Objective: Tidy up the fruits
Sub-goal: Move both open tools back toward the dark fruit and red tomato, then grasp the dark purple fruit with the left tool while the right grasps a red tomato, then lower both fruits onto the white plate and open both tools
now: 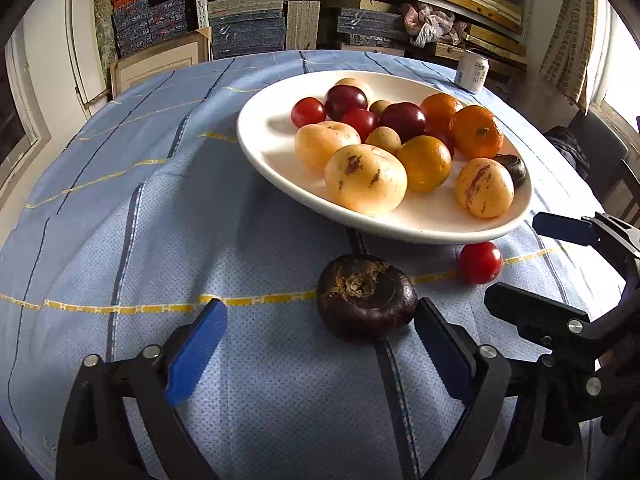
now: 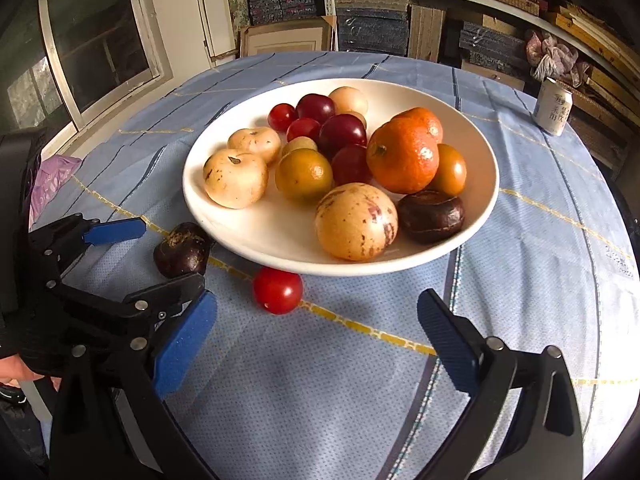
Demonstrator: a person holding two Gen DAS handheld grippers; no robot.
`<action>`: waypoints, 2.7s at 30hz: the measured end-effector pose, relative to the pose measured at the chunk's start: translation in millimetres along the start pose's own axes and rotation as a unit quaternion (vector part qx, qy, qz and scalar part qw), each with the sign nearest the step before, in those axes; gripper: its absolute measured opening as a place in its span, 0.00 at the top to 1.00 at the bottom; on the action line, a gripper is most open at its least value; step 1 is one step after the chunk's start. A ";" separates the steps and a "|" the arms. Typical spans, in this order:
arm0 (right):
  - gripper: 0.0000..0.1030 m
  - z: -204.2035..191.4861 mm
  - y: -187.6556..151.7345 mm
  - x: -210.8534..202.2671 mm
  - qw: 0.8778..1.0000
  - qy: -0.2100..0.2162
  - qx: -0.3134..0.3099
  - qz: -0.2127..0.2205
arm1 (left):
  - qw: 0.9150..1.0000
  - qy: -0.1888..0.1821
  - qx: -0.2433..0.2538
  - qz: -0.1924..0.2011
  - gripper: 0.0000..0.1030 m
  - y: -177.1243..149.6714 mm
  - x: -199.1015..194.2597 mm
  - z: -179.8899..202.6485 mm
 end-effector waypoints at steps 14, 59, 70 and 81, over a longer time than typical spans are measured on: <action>0.75 -28.4 -0.1 11.5 1.000 -0.018 -0.019 -0.002 | 1.000 -0.013 0.009 0.015 0.51 3.5 -4.0 8.4; 0.75 31.3 97.4 -71.8 0.990 -0.033 0.059 0.127 | 0.997 0.007 -0.001 0.081 0.52 119.1 -43.3 34.7; 0.75 56.2 98.7 -33.2 0.991 -0.073 0.066 0.088 | 0.996 0.019 0.003 0.085 0.52 136.8 -21.6 37.3; 0.65 47.0 102.7 -25.4 0.989 -0.102 0.045 0.097 | 0.996 0.024 -0.034 0.082 0.50 139.3 -18.8 16.9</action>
Point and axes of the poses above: each gripper's, at about its wrist camera, not at the fingertips, and x roughly the way its jaws point, z to its right, y to its top, the point moved 1 cm from there along x, roughly the way its jaws point, and after that the axes turned 4 degrees about -x, right-handed, at the moved point
